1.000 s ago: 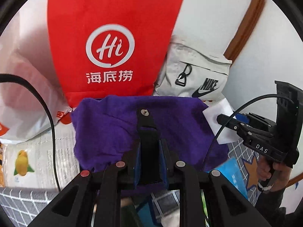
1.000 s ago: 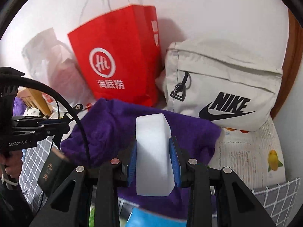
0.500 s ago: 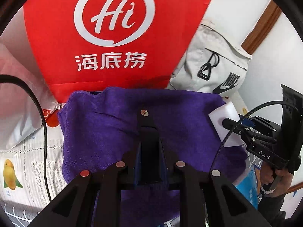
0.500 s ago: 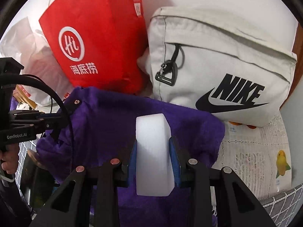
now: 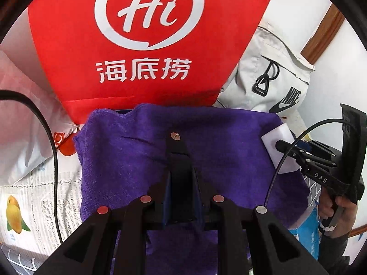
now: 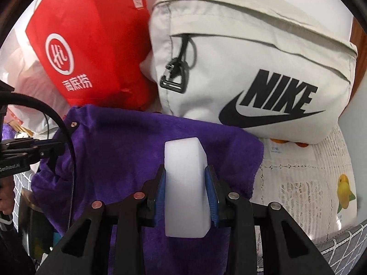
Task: Organize soft objects
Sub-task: 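Carry the white sponge with the right gripper onto the purple towel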
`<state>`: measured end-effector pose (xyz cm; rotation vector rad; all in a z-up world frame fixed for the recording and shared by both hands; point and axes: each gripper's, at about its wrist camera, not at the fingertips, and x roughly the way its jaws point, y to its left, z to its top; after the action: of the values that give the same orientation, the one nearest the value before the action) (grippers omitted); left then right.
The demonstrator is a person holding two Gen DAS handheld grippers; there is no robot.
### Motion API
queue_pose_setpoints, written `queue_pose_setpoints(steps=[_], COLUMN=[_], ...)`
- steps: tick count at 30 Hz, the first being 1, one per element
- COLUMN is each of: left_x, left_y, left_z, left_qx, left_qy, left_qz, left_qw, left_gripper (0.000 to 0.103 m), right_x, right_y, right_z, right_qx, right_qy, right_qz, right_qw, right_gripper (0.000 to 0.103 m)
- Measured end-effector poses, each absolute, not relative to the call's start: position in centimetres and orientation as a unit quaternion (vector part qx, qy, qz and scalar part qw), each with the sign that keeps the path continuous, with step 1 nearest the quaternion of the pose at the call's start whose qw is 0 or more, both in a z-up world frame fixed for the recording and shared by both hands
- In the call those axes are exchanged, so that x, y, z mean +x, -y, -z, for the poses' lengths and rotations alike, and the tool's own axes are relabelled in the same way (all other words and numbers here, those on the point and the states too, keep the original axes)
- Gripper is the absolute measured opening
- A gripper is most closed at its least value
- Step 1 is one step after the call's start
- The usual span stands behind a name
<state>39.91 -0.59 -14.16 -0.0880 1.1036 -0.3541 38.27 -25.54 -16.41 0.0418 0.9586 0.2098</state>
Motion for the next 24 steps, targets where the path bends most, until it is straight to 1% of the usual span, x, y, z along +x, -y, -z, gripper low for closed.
queue_pose_setpoints(steps=[10,24], left_x=[40.4,41.3], left_y=[-0.2,-0.2], left_z=[15.1,17.0], left_qx=[-0.049,-0.051], left_qy=[-0.528,-0.541], left_qz=[0.158,0.142], left_qw=[0.833,0.827], left_gripper=[0.018,0.018], right_x=[38.8,40.4], right_y=[26.0,25.8], right_z=[16.6,17.7], right_qx=[0.023,0.029], right_qy=[-0.460,-0.483], right_qz=[-0.085,-0.093], right_qw=[0.884,0.870], right_gripper=[0.033,0.034])
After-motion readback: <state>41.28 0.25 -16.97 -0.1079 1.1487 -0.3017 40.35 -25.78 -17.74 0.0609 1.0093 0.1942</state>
